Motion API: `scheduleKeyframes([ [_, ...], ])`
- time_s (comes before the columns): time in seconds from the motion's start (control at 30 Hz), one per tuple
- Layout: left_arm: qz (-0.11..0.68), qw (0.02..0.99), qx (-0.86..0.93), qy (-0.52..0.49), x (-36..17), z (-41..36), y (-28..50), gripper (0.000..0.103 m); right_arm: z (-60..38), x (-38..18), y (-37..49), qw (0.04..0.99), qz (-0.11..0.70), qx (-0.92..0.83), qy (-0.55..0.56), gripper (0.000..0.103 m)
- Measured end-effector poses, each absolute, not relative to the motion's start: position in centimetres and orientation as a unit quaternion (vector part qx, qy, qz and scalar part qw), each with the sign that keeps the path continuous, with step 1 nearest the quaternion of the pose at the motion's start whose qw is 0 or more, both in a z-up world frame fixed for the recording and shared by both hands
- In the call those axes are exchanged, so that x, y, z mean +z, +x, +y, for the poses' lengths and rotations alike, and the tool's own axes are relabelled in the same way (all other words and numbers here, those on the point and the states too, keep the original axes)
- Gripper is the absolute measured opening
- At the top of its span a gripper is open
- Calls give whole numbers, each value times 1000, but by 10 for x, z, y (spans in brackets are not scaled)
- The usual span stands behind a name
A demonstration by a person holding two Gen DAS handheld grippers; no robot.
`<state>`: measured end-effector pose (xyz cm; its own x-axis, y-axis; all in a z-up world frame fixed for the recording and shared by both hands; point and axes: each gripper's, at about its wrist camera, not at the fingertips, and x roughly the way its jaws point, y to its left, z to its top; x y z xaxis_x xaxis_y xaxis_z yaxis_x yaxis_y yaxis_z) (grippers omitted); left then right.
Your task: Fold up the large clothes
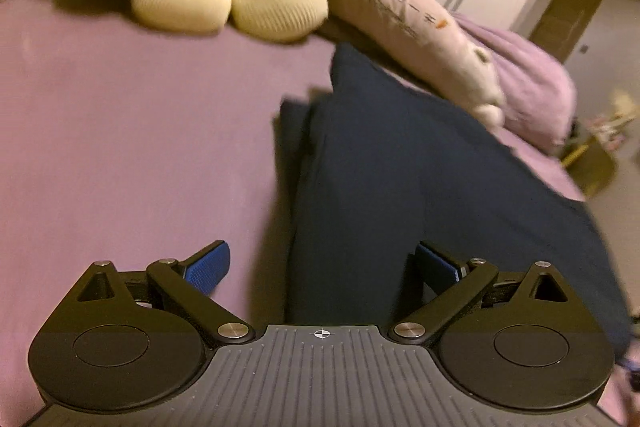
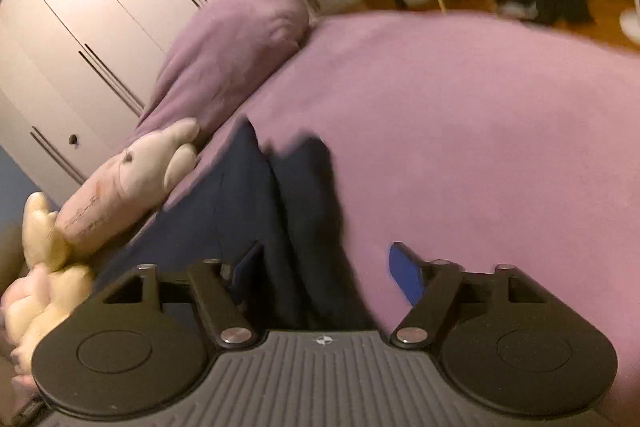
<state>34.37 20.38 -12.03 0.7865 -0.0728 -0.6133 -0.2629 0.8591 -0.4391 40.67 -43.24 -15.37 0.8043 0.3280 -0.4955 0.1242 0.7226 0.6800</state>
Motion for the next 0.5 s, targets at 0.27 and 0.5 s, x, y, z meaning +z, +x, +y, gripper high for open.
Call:
scheduleKeyframes([
  [0.27,356,879,6,-317,-125,195,362,101,-427,-164,402,819,347,103,446,66],
  [0.5,350,849,63,-391,-138,202,372,74,-411,-178,423,795,333,83,500,45],
])
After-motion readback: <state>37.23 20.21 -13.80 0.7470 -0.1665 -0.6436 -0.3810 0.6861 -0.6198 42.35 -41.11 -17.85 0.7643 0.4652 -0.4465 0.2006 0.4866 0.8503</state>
